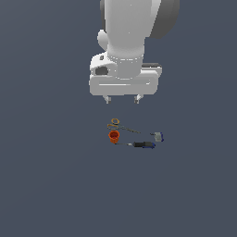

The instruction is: Pick up a designated object from a clutter of objects.

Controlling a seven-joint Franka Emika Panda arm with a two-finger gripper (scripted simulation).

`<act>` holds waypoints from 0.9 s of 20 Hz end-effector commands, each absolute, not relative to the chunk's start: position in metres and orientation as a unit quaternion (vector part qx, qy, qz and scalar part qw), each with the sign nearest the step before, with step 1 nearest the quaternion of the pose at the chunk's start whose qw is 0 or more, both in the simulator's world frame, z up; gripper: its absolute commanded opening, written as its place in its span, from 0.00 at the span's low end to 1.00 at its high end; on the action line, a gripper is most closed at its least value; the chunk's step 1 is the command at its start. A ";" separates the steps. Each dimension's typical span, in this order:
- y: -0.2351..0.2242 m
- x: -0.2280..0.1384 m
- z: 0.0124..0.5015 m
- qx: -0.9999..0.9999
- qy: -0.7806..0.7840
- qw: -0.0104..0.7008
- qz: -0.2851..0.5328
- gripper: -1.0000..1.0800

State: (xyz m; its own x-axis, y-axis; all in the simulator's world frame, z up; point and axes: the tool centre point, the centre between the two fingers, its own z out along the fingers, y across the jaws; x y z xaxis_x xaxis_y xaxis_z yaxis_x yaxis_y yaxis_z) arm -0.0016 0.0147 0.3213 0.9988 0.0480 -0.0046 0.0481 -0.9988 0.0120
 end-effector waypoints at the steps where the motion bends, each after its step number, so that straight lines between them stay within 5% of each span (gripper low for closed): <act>1: 0.015 -0.002 0.321 1.000 0.024 0.006 -0.002 0.96; 18: -0.005 0.002 0.326 1.000 0.012 0.017 0.000 0.96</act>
